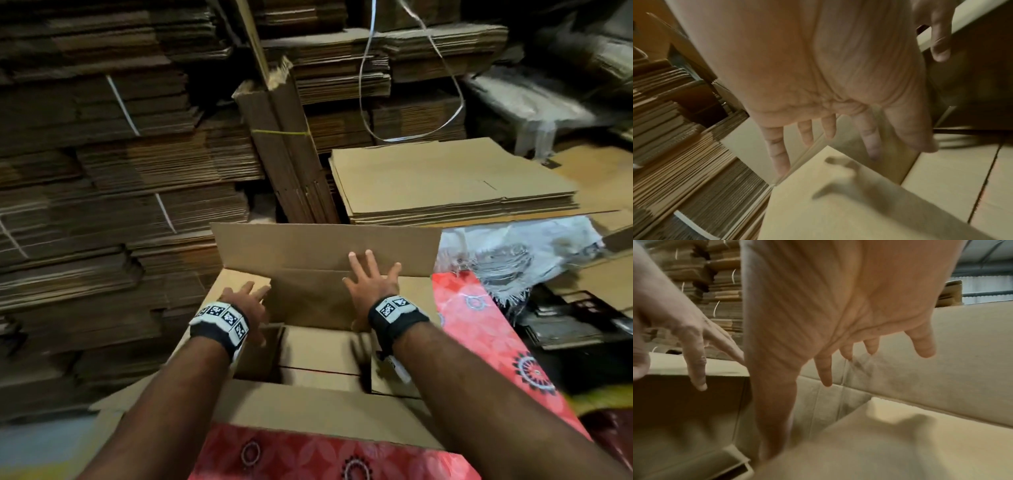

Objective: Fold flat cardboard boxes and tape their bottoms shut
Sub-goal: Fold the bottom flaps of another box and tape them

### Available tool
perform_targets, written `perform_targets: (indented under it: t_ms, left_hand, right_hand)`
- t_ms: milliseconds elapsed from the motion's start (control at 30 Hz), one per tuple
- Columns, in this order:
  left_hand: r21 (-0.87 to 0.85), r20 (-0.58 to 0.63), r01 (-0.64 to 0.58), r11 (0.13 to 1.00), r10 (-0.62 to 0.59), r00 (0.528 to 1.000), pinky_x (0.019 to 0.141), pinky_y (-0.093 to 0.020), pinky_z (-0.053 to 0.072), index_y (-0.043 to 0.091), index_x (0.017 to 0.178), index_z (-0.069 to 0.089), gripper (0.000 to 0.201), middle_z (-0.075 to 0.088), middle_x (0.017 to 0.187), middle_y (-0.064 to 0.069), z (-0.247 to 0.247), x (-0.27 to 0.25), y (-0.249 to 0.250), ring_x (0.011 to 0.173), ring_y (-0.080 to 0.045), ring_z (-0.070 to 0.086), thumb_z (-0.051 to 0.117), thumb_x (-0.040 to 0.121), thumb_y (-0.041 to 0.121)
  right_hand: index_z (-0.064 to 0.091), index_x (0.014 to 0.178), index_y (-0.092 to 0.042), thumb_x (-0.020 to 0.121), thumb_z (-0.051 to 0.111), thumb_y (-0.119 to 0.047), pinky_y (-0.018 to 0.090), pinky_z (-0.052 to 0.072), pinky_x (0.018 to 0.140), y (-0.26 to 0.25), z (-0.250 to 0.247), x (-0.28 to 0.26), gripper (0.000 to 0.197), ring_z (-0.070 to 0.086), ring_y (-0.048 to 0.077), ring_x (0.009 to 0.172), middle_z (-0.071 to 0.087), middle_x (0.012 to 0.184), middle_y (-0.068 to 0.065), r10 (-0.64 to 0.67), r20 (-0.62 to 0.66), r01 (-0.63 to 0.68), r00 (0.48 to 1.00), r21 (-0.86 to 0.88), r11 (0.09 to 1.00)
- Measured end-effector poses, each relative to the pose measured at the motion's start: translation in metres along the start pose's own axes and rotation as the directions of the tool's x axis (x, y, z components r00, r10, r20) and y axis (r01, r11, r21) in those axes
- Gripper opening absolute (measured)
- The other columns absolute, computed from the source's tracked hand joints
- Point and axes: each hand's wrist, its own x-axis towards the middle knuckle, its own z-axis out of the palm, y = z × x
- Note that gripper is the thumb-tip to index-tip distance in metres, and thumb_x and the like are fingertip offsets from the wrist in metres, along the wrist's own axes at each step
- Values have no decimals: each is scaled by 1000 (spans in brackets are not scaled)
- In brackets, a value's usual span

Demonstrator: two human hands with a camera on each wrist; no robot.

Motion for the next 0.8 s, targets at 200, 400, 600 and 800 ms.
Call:
perform_targets:
  t_ms: [200, 400, 600, 800]
  left_hand:
    - [-6, -47, -9, 1000, 9, 999, 111, -53, 35, 39, 140, 54, 58, 16, 167, 6, -1, 1, -18, 152, -28, 18, 55, 90, 69]
    - [-202, -117, 74, 976, -100, 988, 92, -37, 50, 36, 116, 62, 40, 62, 128, 1, -30, -18, -76, 116, -23, 60, 58, 89, 65]
    - [-340, -90, 231, 912, -276, 957, 95, -39, 52, 44, 101, 62, 20, 59, 102, 7, -19, -42, -159, 97, -19, 60, 63, 84, 56]
    - [-417, -131, 74, 906, -140, 981, 102, -39, 46, 46, 122, 54, 43, 50, 142, -3, 11, -58, -162, 121, -23, 53, 66, 85, 66]
  right_hand:
    - [30, 157, -33, 103, 52, -28, 78, 12, 112, 5, -6, -8, 59, -13, 37, 156, -19, 170, 5, -16, 75, 21, 997, -68, 997]
    - [55, 141, -42, 102, 56, -30, 54, 44, 104, 57, -58, -28, 41, 38, 29, 142, 28, 163, -4, 78, 0, -77, 997, 155, 985]
    - [65, 131, -29, 97, 59, -24, 48, 53, 95, 132, -94, -74, 35, 57, 29, 129, 54, 140, -1, 250, -22, -245, 968, 127, 961]
    - [70, 121, -19, 101, 48, -30, 42, 56, 84, 119, -80, -104, 31, 66, 30, 111, 66, 121, 4, 377, -85, -369, 922, 101, 924]
